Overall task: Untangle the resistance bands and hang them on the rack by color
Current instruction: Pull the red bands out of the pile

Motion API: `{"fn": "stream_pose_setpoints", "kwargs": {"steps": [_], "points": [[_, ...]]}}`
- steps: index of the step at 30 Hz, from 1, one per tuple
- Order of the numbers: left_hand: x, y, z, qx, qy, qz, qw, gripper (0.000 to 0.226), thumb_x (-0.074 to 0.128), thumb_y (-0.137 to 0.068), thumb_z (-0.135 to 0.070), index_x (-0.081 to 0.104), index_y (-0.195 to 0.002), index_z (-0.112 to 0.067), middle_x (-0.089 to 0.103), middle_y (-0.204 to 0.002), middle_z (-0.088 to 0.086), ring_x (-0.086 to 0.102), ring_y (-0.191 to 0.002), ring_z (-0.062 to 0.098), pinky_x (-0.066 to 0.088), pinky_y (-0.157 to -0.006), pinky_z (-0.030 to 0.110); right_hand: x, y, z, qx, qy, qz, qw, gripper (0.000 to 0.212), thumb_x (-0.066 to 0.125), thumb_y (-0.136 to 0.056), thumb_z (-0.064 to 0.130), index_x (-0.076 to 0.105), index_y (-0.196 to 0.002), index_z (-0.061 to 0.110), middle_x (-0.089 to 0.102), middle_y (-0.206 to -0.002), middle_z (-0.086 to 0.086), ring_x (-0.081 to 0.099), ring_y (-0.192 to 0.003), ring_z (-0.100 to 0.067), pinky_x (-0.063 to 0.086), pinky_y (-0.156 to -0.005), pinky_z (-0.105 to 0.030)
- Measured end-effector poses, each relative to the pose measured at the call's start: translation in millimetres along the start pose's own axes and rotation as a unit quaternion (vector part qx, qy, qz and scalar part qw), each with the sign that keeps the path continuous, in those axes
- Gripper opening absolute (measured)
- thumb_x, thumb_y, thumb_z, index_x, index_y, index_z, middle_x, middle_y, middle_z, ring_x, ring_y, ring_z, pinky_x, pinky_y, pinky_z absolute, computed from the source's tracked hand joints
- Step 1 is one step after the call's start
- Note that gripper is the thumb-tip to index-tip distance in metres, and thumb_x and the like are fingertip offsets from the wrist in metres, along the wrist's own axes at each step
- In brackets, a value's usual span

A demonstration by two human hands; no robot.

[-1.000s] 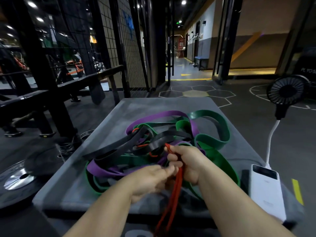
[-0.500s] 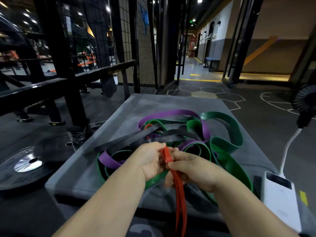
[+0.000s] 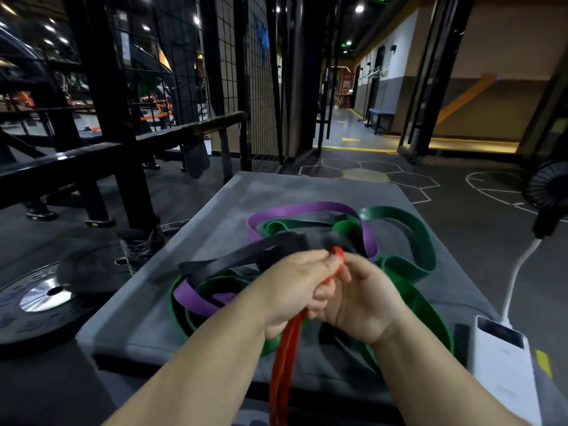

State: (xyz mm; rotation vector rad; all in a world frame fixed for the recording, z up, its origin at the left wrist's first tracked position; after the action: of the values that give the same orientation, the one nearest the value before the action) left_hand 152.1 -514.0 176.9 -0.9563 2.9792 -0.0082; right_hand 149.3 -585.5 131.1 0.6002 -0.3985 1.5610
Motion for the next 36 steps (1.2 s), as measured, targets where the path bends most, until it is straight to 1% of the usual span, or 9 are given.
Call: {"fn": "stream_pose_setpoints", "kwargs": {"steps": [2,4,6,10,14,18,23,29,36], "points": [[2,1,16,-0.029,-0.022,0.039,0.999,0.031,0.036,-0.104,-0.021,0.055,-0.08,-0.014,0.035,-0.053,-0.004,0.028,-0.048,0.01,0.024,-0.048,0.022,-9,-2,8,-0.037,-0.068,0.01,0.997,0.032,0.074,-0.057,0.028,0.065,-0.063,-0.002,0.059,-0.062,-0.024,0.059,-0.062,-0.035,0.054,-0.066,-0.044],[-2,3,31,-0.067,-0.053,0.05,0.995,0.031,0.038,-0.103,-0.019,0.056,-0.08,-0.013,0.043,-0.055,-0.001,0.038,-0.049,0.012,0.033,-0.05,0.021,-19,-3,14,-0.053,-0.11,-0.009,0.992,0.055,0.08,-0.038,0.018,0.064,-0.084,-0.007,0.062,-0.074,-0.027,0.062,-0.067,-0.038,0.051,-0.068,-0.046],[-11,3,39,-0.097,-0.066,0.038,0.992,0.03,0.04,-0.103,-0.021,0.06,-0.083,-0.01,0.057,-0.062,0.003,0.053,-0.056,0.013,0.045,-0.058,0.022,-22,-2,17,-0.052,-0.075,-0.046,0.995,0.05,0.072,-0.05,0.017,0.062,-0.093,-0.005,0.063,-0.075,-0.023,0.064,-0.064,-0.035,0.054,-0.063,-0.041],[-30,2,42,-0.13,-0.11,-0.016,0.985,0.045,0.04,-0.099,-0.047,0.069,-0.085,-0.017,0.072,-0.086,0.0,0.067,-0.084,0.014,0.05,-0.082,0.028,-26,2,17,-0.032,0.034,-0.15,0.987,0.022,0.038,-0.09,0.009,0.056,-0.08,0.003,0.06,-0.066,-0.011,0.061,-0.059,-0.024,0.053,-0.069,-0.038],[-45,0,44,-0.152,-0.114,-0.069,0.979,0.052,0.038,-0.097,-0.054,0.069,-0.099,-0.012,0.074,-0.096,0.005,0.069,-0.095,0.022,0.052,-0.094,0.036,-18,8,11,-0.019,0.154,-0.159,0.975,0.026,0.043,-0.097,0.022,0.05,-0.075,0.011,0.038,-0.053,-0.003,0.037,-0.046,-0.017,0.041,-0.051,-0.028],[-49,0,46,-0.162,-0.055,-0.083,0.982,0.053,0.041,-0.095,-0.054,0.07,-0.099,-0.011,0.075,-0.091,0.007,0.071,-0.088,0.023,0.054,-0.087,0.037,7,14,9,-0.046,0.301,-0.069,0.95,0.033,0.045,-0.102,0.03,0.045,-0.073,0.014,0.033,-0.05,0.0,0.027,-0.042,-0.012,0.027,-0.042,-0.025],[-46,-2,44,-0.146,0.118,-0.09,0.978,0.03,0.056,-0.091,-0.034,0.067,-0.096,-0.007,0.066,-0.078,0.009,0.062,-0.065,0.019,0.053,-0.061,0.03,22,17,-11,-0.016,0.412,0.024,0.911,0.024,0.055,-0.09,0.034,0.051,-0.078,0.014,0.054,-0.057,-0.004,0.049,-0.049,-0.018,0.041,-0.052,-0.026],[-49,-3,36,-0.092,0.041,-0.12,0.988,0.015,0.052,-0.096,-0.008,0.064,-0.086,-0.007,0.066,-0.073,0.007,0.061,-0.072,0.019,0.051,-0.071,0.032,4,19,-11,0.052,0.415,-0.04,0.907,0.048,0.049,-0.079,0.059,0.069,-0.087,0.016,0.071,-0.08,0.0,0.066,-0.08,-0.017,0.051,-0.071,-0.03],[-38,4,21,-0.062,-0.105,-0.061,0.991,0.019,0.052,-0.095,-0.006,0.061,-0.079,-0.012,0.059,-0.061,-0.001,0.055,-0.059,0.01,0.048,-0.063,0.023,-10,17,3,0.031,0.359,-0.16,0.919,0.059,0.051,-0.082,0.066,0.065,-0.085,0.009,0.066,-0.084,-0.012,0.065,-0.075,-0.02,0.054,-0.067,-0.034]]}}
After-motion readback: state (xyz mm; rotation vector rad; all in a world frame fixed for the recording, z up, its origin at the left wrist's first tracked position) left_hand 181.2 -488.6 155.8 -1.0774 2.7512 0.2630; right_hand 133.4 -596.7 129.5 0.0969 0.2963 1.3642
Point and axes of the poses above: each hand's wrist, its own y-axis away from the middle knuckle, its own x-axis out of the palm, z = x × y, the point moved 7 cm from there along -y, towards the middle knuckle
